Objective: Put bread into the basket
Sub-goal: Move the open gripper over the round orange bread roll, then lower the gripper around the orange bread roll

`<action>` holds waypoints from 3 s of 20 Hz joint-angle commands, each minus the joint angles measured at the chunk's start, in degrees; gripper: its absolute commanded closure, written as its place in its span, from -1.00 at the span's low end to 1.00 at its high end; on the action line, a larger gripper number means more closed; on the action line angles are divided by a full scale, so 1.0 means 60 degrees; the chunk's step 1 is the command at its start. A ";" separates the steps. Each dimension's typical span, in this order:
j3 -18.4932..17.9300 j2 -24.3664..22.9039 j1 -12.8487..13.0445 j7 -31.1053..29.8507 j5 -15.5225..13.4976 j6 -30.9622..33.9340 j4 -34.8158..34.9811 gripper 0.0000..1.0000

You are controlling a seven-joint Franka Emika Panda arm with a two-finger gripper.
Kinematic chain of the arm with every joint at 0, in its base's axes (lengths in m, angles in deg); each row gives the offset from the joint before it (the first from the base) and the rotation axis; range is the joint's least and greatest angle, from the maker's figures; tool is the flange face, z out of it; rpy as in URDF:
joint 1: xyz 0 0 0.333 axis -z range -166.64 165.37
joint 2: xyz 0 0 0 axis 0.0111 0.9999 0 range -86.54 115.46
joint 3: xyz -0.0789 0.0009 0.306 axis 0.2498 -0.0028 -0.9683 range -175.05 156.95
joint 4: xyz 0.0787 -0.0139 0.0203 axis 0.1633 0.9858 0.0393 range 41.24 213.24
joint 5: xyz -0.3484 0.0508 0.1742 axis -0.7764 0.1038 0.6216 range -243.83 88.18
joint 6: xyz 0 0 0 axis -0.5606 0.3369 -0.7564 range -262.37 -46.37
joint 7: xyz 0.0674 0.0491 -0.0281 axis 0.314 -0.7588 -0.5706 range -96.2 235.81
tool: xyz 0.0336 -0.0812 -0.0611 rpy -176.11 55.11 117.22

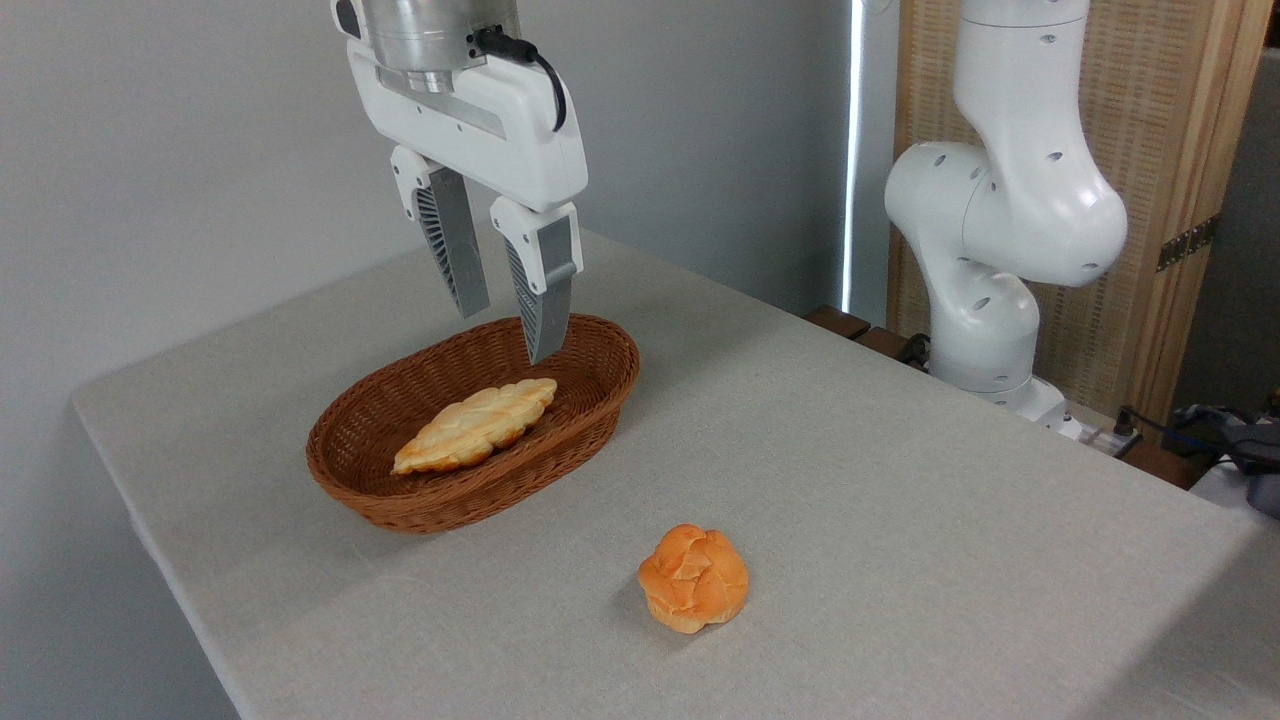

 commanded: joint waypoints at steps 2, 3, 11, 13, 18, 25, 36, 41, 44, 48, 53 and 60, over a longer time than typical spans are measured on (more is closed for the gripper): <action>-0.0112 -0.0017 0.0027 0.0054 0.0076 0.0274 -0.0143 -1.00; -0.0112 -0.0031 0.0013 0.0054 0.0062 0.0288 -0.0143 -1.00; -0.0112 -0.0120 0.0027 0.0039 0.0076 0.0625 -0.0114 -1.00; -0.0112 -0.0120 0.0013 0.0053 0.0076 0.0611 -0.0114 -1.00; -0.0098 -0.0251 0.0086 0.0068 0.0091 0.0451 0.0120 -1.00; -0.0420 -0.0515 0.0071 0.0156 0.0105 -0.0223 0.0442 -1.00; -0.0726 -0.2902 0.0086 0.0185 0.0381 -0.2772 0.4118 -1.00; -0.0801 -0.3049 0.0071 0.0478 0.0676 -0.3810 0.4821 -1.00; -0.1122 -0.3064 0.0042 0.0989 0.1012 -0.4543 0.5319 -1.00; -0.1576 -0.2962 0.0027 0.1576 0.1438 -0.4706 0.5496 -1.00; -0.1606 -0.2610 0.0027 0.2775 0.1453 -0.6301 0.6359 -1.00; -0.1606 -0.2449 0.0423 0.3071 0.1380 -0.6377 0.6903 -1.00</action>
